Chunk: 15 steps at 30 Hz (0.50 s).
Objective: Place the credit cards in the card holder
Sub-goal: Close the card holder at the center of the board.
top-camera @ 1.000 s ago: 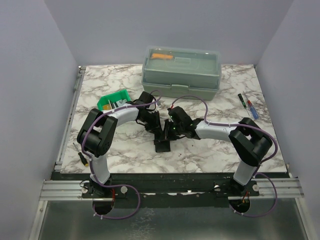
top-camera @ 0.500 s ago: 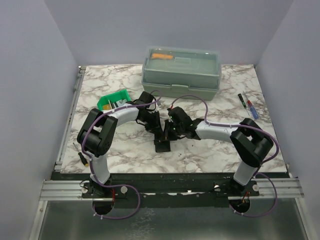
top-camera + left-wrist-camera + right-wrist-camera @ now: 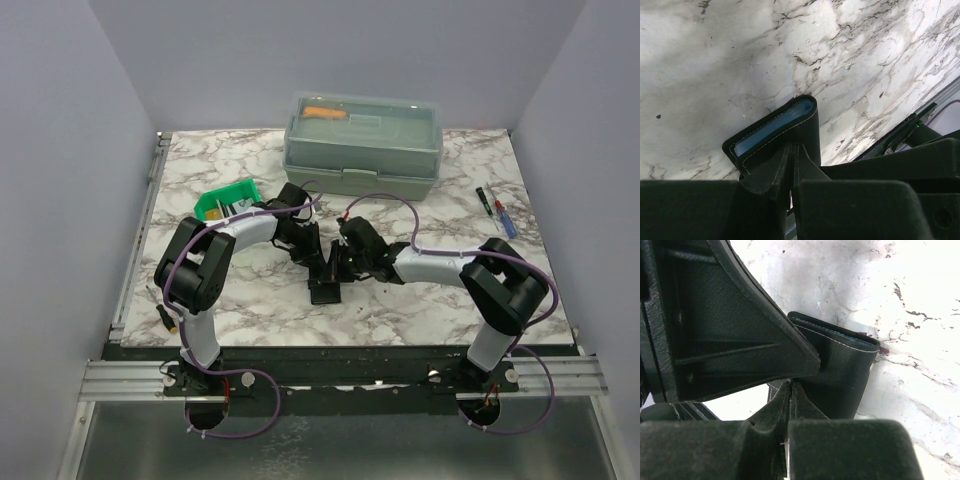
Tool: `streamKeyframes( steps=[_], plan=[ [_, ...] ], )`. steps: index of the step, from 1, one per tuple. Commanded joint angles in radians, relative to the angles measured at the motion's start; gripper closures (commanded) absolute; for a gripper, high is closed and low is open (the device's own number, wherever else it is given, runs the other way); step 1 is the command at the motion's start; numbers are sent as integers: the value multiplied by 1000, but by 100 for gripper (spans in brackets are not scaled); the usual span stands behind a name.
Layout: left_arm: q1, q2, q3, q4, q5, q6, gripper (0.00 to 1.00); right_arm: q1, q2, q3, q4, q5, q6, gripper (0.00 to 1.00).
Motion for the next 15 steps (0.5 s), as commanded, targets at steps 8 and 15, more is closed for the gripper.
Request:
streamKeyframes(
  steps=[8,15],
  plan=[
    [8,19,5,-24,-48,36,94,-32,38,-137,-124,129,-25,100],
    [9,17,2,-28,-51,40,94,-45,63,-109,-198,179,-27,100]
  ],
)
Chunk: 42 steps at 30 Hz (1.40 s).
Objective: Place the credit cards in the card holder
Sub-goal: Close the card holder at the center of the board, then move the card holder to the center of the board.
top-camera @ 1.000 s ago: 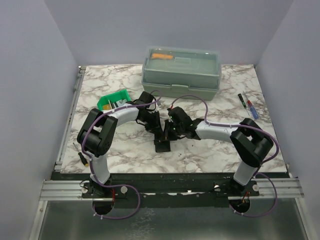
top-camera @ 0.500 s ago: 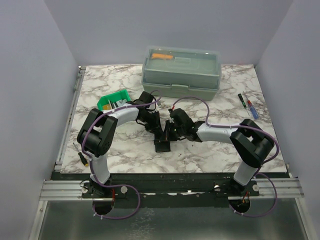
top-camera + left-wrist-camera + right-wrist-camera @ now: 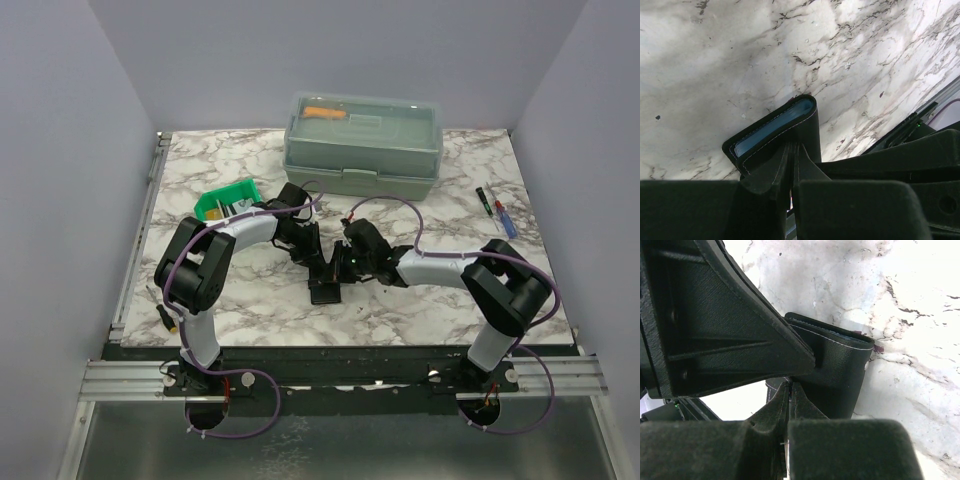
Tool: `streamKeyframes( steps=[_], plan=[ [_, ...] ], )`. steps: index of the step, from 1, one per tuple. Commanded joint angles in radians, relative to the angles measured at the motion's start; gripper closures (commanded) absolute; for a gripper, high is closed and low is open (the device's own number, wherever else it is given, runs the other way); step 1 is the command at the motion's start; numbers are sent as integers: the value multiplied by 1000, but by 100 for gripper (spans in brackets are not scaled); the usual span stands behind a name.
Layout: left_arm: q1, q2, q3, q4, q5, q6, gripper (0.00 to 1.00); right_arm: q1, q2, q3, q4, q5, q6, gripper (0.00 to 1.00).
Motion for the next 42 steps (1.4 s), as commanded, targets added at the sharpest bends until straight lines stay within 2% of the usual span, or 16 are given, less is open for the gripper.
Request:
streamKeyframes(
  steps=[1,13,15,20,25,27,28,32,33,34,38,42],
  plan=[
    [8,17,2,-29,-50,34,94,-35,84,-44,-287,195,-58,100],
    [14,14,0,-32,-43,38,94,-9,122,-68,-287,213,-100,100],
    [14,12,5,-31,-28,34,94,1,114,-71,-248,165,-107,100],
    [14,-32,36,-36,-3,21,81,-1,10,8,-290,97,-109,98],
    [19,-101,76,-56,7,13,62,-31,-103,84,-386,75,-129,76],
    [23,-133,79,-70,3,16,56,-48,-132,84,-400,59,-138,65],
    [25,-150,76,-78,-1,19,54,-56,-148,78,-407,56,-142,57],
    [32,-209,14,-98,-49,32,41,-85,-195,22,-359,-15,-157,33],
    [34,-218,-9,-99,-56,33,33,-93,-208,6,-330,-46,-152,29],
    [34,-226,-33,-99,-60,30,27,-101,-218,-11,-298,-83,-146,27],
    [34,-245,-126,-67,-61,5,22,-128,-210,-46,-201,-169,-101,24],
    [34,-270,-220,7,-63,-45,29,-131,-114,-32,-160,-206,-89,28]
  ],
)
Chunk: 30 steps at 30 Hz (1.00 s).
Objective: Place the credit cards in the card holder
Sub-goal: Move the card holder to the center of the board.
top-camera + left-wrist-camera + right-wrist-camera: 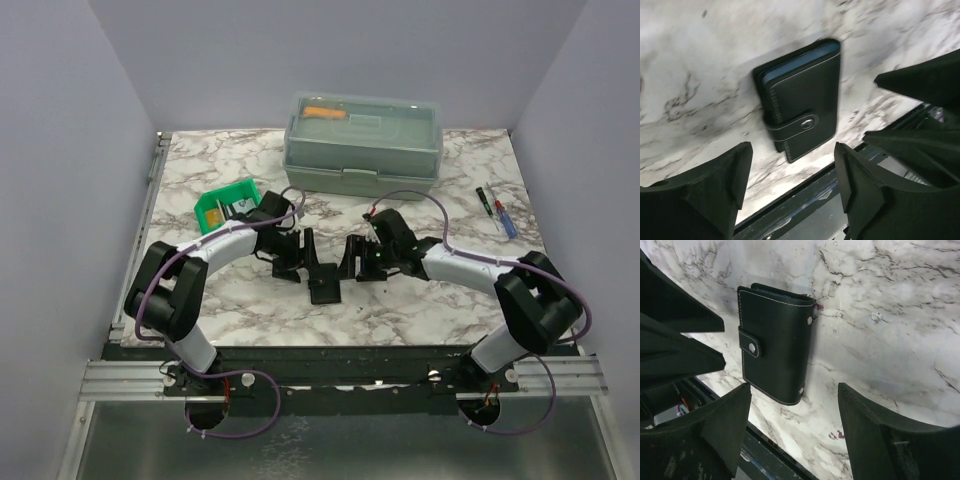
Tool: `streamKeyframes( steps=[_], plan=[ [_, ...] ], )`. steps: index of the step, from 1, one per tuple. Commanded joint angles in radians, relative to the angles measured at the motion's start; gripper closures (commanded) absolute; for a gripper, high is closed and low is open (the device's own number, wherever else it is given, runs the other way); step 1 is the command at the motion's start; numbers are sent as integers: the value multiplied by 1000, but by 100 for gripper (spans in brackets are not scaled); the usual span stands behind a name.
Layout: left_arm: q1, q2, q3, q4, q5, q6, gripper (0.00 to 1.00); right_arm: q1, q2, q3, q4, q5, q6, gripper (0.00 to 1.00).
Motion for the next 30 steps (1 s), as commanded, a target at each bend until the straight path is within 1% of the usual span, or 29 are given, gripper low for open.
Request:
streamKeyframes(
  steps=[1,4,6,8,10,13,15,16,17,18,19,21,23,26,28,30],
  plan=[
    [2,-40,-101,77,-27,-57,32,-2,104,5,93,-91,16,30],
    [3,-37,-140,113,-29,-73,42,2,152,8,133,-101,14,35],
    [-1,-37,-161,142,-25,-92,47,19,175,20,130,-78,16,37],
    [-15,-30,-178,177,-13,-115,52,33,199,33,126,-74,20,41],
    [-40,-16,-181,205,-9,-133,55,36,217,30,135,-79,41,47],
    [-77,13,-164,233,-8,-152,58,37,222,29,135,-32,86,62],
    [-92,24,-149,244,-9,-163,59,37,200,20,122,24,125,75],
    [-96,27,-140,247,-9,-166,59,36,184,15,106,63,142,82],
    [-96,27,-130,247,-8,-166,59,34,163,10,81,109,157,92],
    [-97,23,-122,247,-9,-166,59,25,142,4,47,148,169,99],
    [-97,14,-115,245,-10,-165,57,9,114,-7,32,176,177,100],
    [-93,-13,-99,228,-15,-162,53,-47,42,-56,16,200,191,100],
    [-88,-48,-78,199,-19,-156,48,-143,-50,-119,-20,211,202,100],
    [-79,-110,-44,151,-29,-139,43,-313,-231,-213,-111,271,201,100],
    [-72,-131,-25,122,-28,-129,42,-432,-348,-258,-186,328,187,100],
    [-65,-144,-1,91,-28,-116,41,-582,-443,-287,-263,349,164,100]
  ],
)
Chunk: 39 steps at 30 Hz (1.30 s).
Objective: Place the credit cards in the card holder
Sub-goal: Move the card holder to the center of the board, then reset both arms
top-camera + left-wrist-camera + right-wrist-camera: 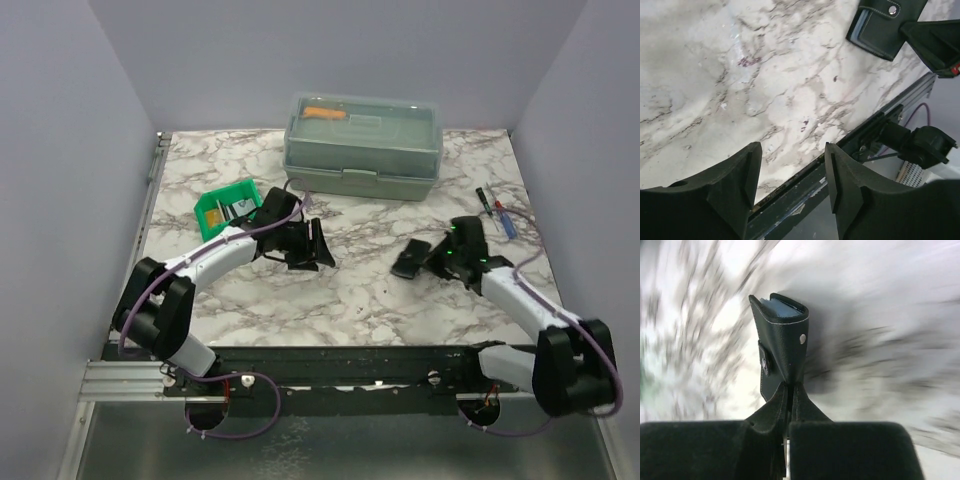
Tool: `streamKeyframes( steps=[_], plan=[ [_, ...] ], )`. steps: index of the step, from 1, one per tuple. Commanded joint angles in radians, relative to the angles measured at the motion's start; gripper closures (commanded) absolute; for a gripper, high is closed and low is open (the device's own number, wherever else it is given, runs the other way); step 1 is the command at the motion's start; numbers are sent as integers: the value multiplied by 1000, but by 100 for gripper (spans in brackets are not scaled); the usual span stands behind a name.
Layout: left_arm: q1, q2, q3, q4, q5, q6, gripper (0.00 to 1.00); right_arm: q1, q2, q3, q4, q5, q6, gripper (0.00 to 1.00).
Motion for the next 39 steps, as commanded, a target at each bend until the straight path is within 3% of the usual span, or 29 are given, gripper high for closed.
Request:
streamKeyframes(
  steps=[1,3,6,7,10,13,14,17,20,24,30,34,39],
  plan=[
    [17,-62,71,-86,-9,40,41,-263,-208,-68,-239,121,-13,100],
    [21,-67,89,-97,-9,48,41,-365,-288,-82,-281,112,4,100],
    [20,-72,108,-113,-4,57,41,-436,-395,-73,-407,263,103,100],
    [21,-75,110,-116,-4,57,41,-438,-435,-73,-430,322,136,95],
    [24,-82,116,-127,-2,64,40,-439,-497,-73,-454,413,166,72],
    [24,-92,130,-149,-1,74,39,-439,-459,-55,-475,393,177,34],
    [25,-96,140,-160,-1,78,39,-438,-445,-39,-485,366,171,26],
    [27,-111,187,-201,-10,92,37,-439,-456,73,-546,335,119,16],
    [35,-140,262,-240,-29,97,35,-439,-507,232,-558,296,-48,13],
    [38,-208,390,-252,-82,79,27,-439,-504,498,-612,163,-241,1],
    [35,-336,571,-197,-186,85,12,-439,-458,808,-652,4,-389,0],
    [35,-428,624,-147,-292,147,2,-439,-454,932,-653,2,-438,0],
    [35,-531,636,-112,-404,204,1,-439,-480,1040,-660,78,-470,1]
  ],
)
